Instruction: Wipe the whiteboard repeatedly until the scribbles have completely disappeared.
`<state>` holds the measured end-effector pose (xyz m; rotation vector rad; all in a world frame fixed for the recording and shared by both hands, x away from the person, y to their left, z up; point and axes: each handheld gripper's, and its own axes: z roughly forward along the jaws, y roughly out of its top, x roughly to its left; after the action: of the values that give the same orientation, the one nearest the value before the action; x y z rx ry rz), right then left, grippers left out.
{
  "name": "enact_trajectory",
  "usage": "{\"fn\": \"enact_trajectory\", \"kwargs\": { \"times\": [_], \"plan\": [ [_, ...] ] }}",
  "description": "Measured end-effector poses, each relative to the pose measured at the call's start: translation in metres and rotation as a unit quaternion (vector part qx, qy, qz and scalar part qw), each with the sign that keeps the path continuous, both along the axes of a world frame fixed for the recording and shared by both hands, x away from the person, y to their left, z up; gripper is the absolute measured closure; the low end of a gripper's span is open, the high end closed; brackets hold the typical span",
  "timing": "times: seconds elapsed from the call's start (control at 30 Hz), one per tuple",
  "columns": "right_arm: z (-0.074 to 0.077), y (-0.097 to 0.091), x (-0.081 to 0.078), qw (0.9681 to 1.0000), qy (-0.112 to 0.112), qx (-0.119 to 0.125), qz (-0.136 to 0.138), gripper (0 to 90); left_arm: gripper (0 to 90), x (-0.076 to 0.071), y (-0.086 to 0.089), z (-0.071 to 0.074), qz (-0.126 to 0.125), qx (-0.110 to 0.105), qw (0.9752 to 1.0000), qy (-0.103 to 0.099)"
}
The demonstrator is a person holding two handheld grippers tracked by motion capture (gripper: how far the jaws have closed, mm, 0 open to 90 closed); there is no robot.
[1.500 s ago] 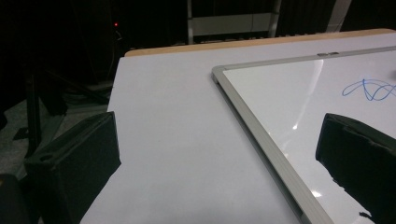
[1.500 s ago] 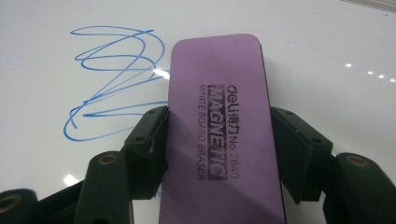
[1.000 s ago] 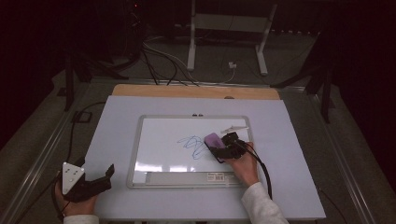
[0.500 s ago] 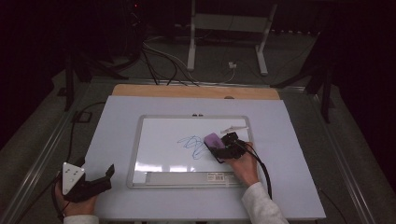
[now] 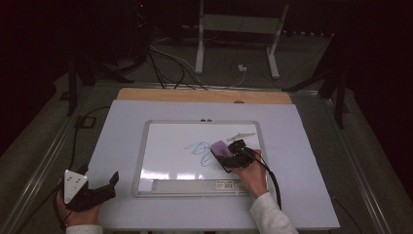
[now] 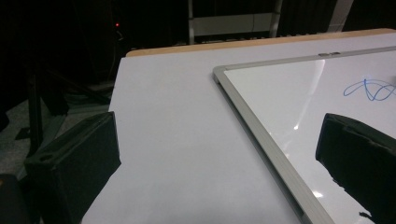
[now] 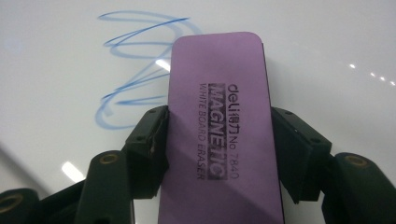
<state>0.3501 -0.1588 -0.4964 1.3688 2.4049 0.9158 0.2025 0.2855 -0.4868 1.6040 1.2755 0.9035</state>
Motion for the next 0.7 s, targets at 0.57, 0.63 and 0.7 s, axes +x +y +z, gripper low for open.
{"fn": "enact_trajectory", "kwargs": {
  "times": [0.57, 0.63, 0.7],
  "plan": [
    [0.001, 0.007, -0.008, 0.9994, 0.010, -0.002, 0.033, 41.3, 0.5, 0.000, 0.000, 0.000, 0.000, 0.000, 1.0000, 0.000],
    [0.002, 0.004, -0.005, 0.9998, 0.003, -0.012, 0.016, 41.3, 0.5, 0.000, 0.000, 0.000, 0.001, -0.001, 1.0000, 0.000],
    [0.001, -0.002, 0.001, 0.9998, 0.000, -0.014, -0.013, 41.3, 0.5, 0.000, 0.000, -0.001, 0.001, -0.001, 1.0000, 0.000]
  ]
}}
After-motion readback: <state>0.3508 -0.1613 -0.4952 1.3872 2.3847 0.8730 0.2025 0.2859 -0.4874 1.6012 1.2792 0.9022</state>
